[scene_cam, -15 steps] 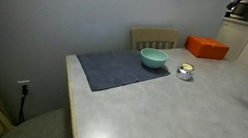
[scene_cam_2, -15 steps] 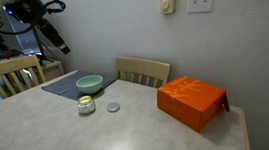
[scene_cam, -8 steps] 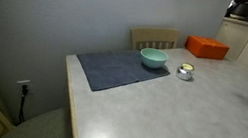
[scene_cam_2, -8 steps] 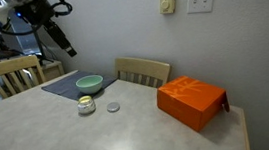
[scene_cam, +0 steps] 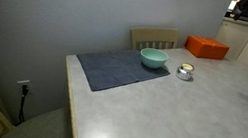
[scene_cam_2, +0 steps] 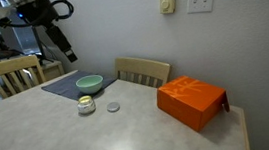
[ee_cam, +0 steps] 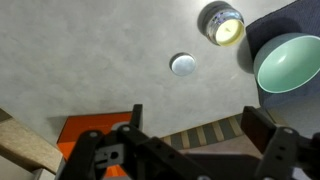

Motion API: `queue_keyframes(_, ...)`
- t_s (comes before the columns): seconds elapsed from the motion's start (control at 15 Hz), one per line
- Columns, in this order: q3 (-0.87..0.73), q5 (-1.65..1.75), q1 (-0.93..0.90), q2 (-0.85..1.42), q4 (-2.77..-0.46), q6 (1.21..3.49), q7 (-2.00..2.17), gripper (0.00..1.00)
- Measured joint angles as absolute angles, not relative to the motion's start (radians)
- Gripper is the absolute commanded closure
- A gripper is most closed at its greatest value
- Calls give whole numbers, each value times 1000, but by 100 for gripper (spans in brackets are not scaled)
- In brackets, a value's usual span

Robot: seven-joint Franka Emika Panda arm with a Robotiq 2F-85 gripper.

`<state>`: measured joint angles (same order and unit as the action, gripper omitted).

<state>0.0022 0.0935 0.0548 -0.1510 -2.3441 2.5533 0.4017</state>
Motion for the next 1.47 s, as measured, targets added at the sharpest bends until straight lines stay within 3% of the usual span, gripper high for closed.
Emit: queue_keyframes(1.47, 2, -32, 43, 520, -1844, 2502, 72, 0)
